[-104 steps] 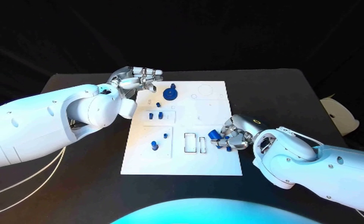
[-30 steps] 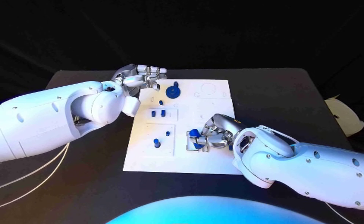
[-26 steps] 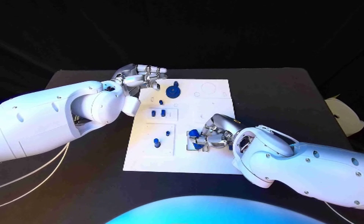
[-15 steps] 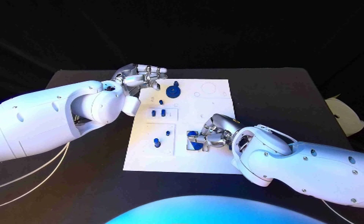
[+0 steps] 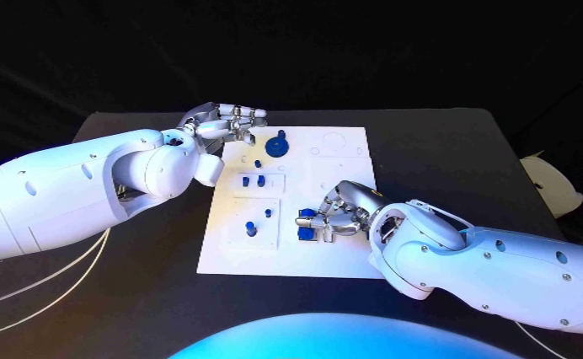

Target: Assemble the parts on the task board

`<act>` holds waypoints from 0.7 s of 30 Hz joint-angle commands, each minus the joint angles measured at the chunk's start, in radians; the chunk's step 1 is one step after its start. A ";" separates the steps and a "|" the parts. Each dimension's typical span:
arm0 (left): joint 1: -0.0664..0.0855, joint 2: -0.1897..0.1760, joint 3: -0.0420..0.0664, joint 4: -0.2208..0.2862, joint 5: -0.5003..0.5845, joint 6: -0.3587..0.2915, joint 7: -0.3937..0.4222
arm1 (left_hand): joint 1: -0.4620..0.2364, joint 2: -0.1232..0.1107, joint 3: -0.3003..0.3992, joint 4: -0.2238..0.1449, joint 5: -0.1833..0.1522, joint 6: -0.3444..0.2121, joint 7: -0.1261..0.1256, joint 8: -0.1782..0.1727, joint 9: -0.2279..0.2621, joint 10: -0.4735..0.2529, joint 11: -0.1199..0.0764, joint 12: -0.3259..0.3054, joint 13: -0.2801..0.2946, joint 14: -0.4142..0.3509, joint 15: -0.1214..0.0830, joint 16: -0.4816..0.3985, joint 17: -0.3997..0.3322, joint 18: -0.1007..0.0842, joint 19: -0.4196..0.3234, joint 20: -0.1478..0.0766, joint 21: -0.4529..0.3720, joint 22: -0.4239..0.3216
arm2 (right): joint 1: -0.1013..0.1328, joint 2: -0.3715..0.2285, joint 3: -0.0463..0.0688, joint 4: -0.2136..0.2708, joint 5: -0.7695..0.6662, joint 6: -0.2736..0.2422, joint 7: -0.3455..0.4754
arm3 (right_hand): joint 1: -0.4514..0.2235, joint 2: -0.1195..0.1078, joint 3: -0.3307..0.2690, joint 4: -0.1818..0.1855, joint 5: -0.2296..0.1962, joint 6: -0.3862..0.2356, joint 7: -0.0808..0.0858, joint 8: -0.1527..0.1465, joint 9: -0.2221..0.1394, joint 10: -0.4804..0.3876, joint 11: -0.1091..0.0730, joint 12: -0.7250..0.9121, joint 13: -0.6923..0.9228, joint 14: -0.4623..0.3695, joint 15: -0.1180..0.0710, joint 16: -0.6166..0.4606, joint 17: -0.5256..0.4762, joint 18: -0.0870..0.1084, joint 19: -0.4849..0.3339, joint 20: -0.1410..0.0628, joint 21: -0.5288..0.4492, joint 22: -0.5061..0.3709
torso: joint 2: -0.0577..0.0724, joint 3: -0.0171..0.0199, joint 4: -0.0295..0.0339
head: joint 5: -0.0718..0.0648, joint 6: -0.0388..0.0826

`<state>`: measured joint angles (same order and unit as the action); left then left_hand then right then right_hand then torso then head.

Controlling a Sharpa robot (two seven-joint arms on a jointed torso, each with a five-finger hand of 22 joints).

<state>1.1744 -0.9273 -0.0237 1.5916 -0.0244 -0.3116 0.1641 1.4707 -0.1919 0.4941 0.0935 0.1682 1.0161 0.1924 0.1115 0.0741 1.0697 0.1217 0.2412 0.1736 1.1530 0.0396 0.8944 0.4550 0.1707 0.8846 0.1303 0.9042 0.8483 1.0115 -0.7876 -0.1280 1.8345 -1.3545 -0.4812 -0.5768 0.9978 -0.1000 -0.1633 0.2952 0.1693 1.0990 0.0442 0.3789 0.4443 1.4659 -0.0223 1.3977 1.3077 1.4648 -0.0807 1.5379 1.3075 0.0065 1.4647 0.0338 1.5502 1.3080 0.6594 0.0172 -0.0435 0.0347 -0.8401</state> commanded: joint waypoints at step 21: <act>0.000 -0.001 0.000 0.001 0.001 0.019 -0.001 | -0.001 0.009 -0.003 -0.002 0.000 -0.009 0.001 0.007 -0.001 -0.012 0.000 0.009 0.002 -0.007 0.001 -0.004 -0.002 0.013 -0.004 0.006 -0.008 -0.002 | -0.009 -0.061 0.000 0.068 -0.064 0.035 0.027 | 0.207 0.043 0.037 -0.038 0.173 0.004 -0.010 0.007 0.029 0.027 -0.012 0.022 0.139 0.093 -0.010 0.001 0.201 -0.004 0.102 -0.010 0.011 0.260 | 0.000 -0.0001 0.0002 | 0.003 -0.002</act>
<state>1.1743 -0.9301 -0.0239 1.5912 -0.0244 -0.3095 0.1601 1.4707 -0.1919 0.4941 0.0935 0.1682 1.0124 0.1959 0.1115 0.0741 1.0624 0.1218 0.2478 0.1746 1.1531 0.0396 0.8944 0.4534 0.1707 0.8846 0.1303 0.9002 0.8474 1.0034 -0.8488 -0.1280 1.9045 -1.3961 -0.4696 -0.5581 1.1930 -0.0581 -0.1279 0.2621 0.3370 1.1024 0.0408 0.3829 0.4717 1.4658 -0.0295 1.4160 1.3075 1.4685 -0.0843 1.5379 1.3073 0.0065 1.4684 0.0302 1.5548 1.3077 0.6591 0.0174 -0.0438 0.0388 -0.8422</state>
